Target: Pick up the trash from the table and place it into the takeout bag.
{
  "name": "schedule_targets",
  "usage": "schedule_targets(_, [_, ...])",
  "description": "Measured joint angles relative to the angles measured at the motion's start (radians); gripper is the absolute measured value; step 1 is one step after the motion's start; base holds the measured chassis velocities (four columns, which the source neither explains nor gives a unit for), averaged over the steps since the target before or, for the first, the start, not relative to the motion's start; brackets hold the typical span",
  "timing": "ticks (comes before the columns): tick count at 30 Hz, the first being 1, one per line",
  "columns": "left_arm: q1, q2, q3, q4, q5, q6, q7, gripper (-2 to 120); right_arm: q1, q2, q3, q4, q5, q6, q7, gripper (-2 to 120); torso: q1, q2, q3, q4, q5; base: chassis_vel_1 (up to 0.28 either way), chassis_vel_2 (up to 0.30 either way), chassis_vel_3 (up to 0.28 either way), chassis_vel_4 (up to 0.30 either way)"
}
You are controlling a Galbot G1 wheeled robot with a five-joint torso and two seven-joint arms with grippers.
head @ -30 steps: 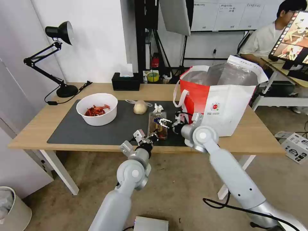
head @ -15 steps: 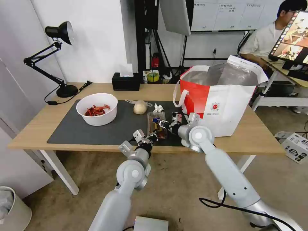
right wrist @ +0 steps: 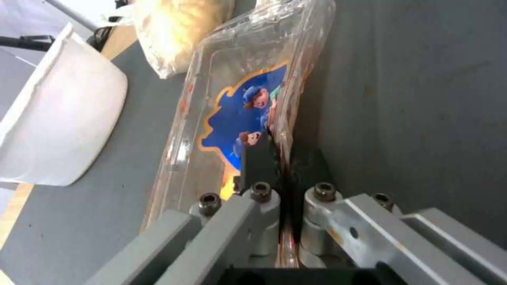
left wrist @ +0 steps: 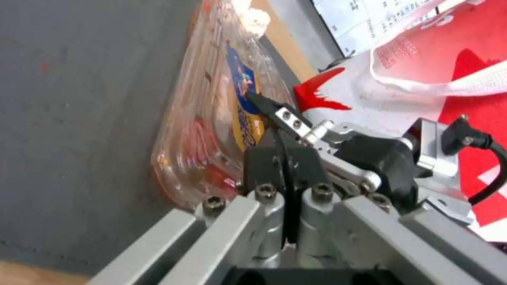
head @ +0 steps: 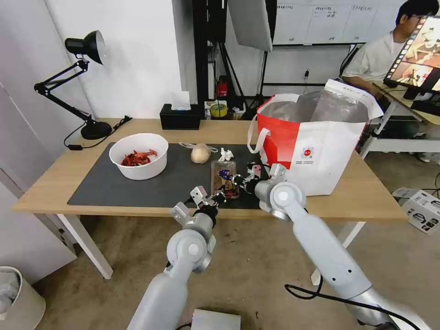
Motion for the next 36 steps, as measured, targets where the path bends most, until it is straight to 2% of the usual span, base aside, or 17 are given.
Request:
schedule_targets(7, [-0.001, 0.006, 0.000, 0.001, 0.037, -0.007, 0.018, 0, -0.004, 0.003, 0.002, 0.000, -0.010, 0.001, 0.000, 0, 0.000, 0.000, 0.000, 0.0000, -0.0001, 0.000, 0.000, 0.000, 0.000])
schedule_targets(9, [0.001, 0.013, 0.000, 0.001, 0.062, -0.019, 0.029, 9, -0.004, 0.003, 0.002, -0.001, -0.014, 0.001, -0.001, 0, 0.000, 0.000, 0.000, 0.0000, -0.0001, 0.000, 0.000, 0.000, 0.000])
schedule_targets(10, [0.001, 0.013, 0.000, 0.001, 0.062, -0.019, 0.029, 9, -0.004, 0.003, 0.002, -0.001, -0.014, 0.001, -0.001, 0, 0.000, 0.000, 0.000, 0.0000, -0.0001, 0.000, 0.000, 0.000, 0.000])
schedule_targets(13, [0.006, 0.027, -0.005, -0.009, 0.105, -0.029, 0.054, 24, -0.004, 0.005, 0.003, -0.003, -0.019, 0.001, -0.001, 0, 0.000, 0.000, 0.000, 0.0000, -0.0001, 0.000, 0.000, 0.000, 0.000])
schedule_targets(14, [0.006, 0.027, -0.005, -0.009, 0.105, -0.029, 0.054, 24, -0.004, 0.005, 0.003, -0.003, -0.019, 0.001, -0.001, 0, 0.000, 0.000, 0.000, 0.0000, -0.0001, 0.000, 0.000, 0.000, 0.000])
schedule_targets(15, [0.009, 0.036, -0.007, -0.014, 0.134, -0.034, 0.068, 30, -0.004, 0.005, 0.003, -0.004, -0.020, 0.001, -0.001, 0, 0.000, 0.000, 0.000, 0.0000, -0.0001, 0.000, 0.000, 0.000, 0.000])
schedule_targets(17, [0.013, 0.048, -0.009, -0.019, 0.169, -0.041, 0.084, 33, -0.004, 0.005, 0.003, -0.004, -0.021, 0.001, -0.001, 0, 0.000, 0.000, 0.000, -0.0001, -0.0002, 0.000, 0.000, 0.000, 0.000])
schedule_targets(19, [0.021, 0.069, -0.015, -0.025, 0.223, -0.051, 0.111, 46, -0.005, 0.006, 0.003, -0.005, -0.023, 0.001, -0.001, 0, 0.000, 0.000, 0.000, 0.0000, -0.0001, 0.000, 0.000, 0.000, 0.000])
schedule_targets(23, [0.027, 0.077, -0.019, -0.028, 0.248, -0.054, 0.121, 52, -0.006, 0.006, 0.003, -0.006, -0.024, 0.001, -0.001, 0, 0.000, 0.000, 0.000, 0.0000, -0.0002, 0.000, 0.000, 0.000, 0.000])
schedule_targets(24, [0.035, 0.085, -0.028, -0.028, 0.293, -0.062, 0.145, 61, -0.006, 0.006, 0.003, -0.006, -0.026, 0.001, -0.001, 0, 0.000, 0.000, 0.000, 0.0000, -0.0002, 0.000, 0.000, 0.000, 0.000])
schedule_targets(27, [0.064, 0.116, -0.058, -0.038, 0.426, -0.096, 0.222, 76, -0.007, 0.005, 0.003, -0.005, -0.029, 0.001, -0.002, 0, 0.000, 0.000, 0.000, 0.0001, -0.0002, 0.000, 0.000, 0.000, 0.000])
schedule_targets(29, [0.074, 0.127, -0.065, -0.044, 0.448, -0.105, 0.237, 79, -0.008, 0.004, 0.003, -0.005, -0.030, 0.001, -0.002, 0, 0.000, 0.000, 0.000, 0.0000, -0.0002, 0.000, 0.000, 0.000, 0.000])
schedule_targets(31, [0.105, 0.159, -0.096, -0.055, 0.513, -0.135, 0.286, 89, -0.011, 0.004, 0.003, -0.003, -0.031, 0.001, -0.002, 0, 0.000, 0.000, 0.000, 0.0001, -0.0002, 0.000, 0.000, 0.000, 0.000])
schedule_targets(32, [0.105, 0.159, -0.096, -0.055, 0.513, -0.135, 0.286, 89, -0.011, 0.004, 0.003, -0.003, -0.031, 0.001, -0.002, 0, 0.000, 0.000, 0.000, 0.0001, -0.0002, 0.000, 0.000, 0.000, 0.000])
schedule_targets(34, [0.140, 0.194, -0.130, -0.063, 0.571, -0.171, 0.333, 97, -0.013, 0.001, 0.004, 0.000, -0.032, 0.001, -0.002, 0, 0.000, 0.000, 0.000, 0.0002, -0.0003, 0.000, 0.000, 0.000, 0.000])
schedule_targets(36, [0.157, 0.210, -0.148, -0.068, 0.587, -0.181, 0.350, 99, -0.014, 0.000, 0.004, 0.002, -0.032, 0.001, -0.002, 0, 0.000, 0.000, 0.000, 0.0002, -0.0002, 0.000, 0.000, 0.000, 0.000])
